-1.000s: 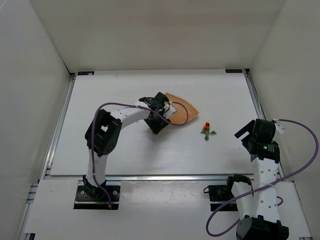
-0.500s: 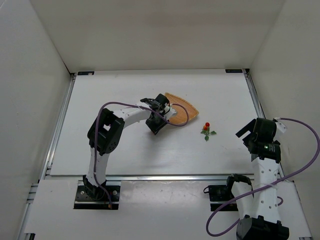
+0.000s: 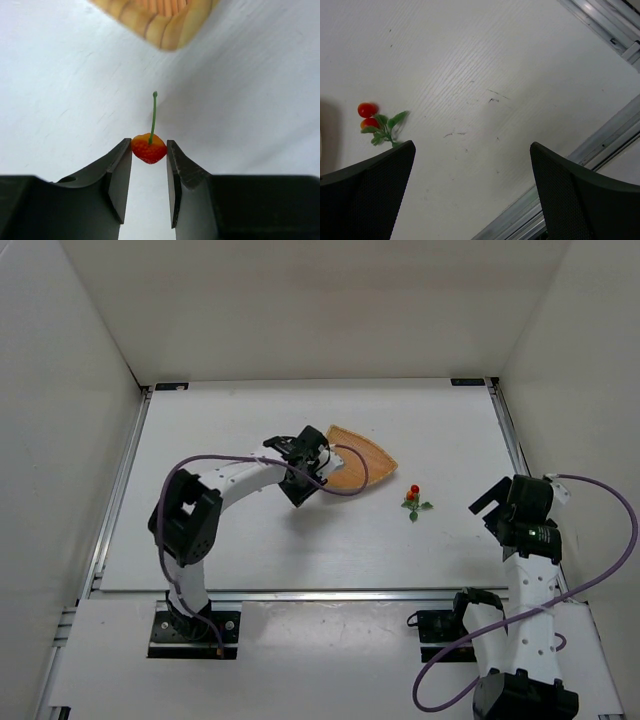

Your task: Place and organize the fake fruits in the fruit bowl

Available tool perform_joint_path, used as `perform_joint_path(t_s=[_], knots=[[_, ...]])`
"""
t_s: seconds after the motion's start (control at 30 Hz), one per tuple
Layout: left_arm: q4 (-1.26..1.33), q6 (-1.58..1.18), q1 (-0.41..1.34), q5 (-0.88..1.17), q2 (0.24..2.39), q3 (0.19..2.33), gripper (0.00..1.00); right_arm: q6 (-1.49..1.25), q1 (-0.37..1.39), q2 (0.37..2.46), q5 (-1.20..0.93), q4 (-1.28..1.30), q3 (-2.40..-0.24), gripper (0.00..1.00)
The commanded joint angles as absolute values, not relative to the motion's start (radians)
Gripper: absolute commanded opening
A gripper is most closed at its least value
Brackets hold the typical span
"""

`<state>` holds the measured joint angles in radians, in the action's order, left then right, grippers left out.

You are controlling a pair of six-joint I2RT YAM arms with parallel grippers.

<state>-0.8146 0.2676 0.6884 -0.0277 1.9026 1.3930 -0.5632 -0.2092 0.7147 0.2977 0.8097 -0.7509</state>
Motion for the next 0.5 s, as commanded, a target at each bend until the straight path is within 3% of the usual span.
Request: perform_joint_path(t_s=[0.0, 0.17, 0.23, 0.47], knots=[[-0.838, 0.291, 0.686, -0.06, 1.731, 1.388, 0.23, -0.519, -0.212, 0.755, 0.172, 0.76, -0.732, 1.0], [-0.815, 0.301, 0.686, -0.051, 1.646, 1.433, 0.23, -0.465, -0.212, 0.885, -0.087, 0.681, -0.698, 1.0], [-0.793, 0.29, 0.686, -0.051, 1.657, 1.503, 0.27, -0.465, -0.19, 0.927, -0.098, 0.654, -0.689, 1.0], [-0.784, 0.256, 0.696, 0.012, 1.955, 1.851, 0.38, -0.502, -0.109, 1.104, -0.137, 0.502, -0.663, 0.89]])
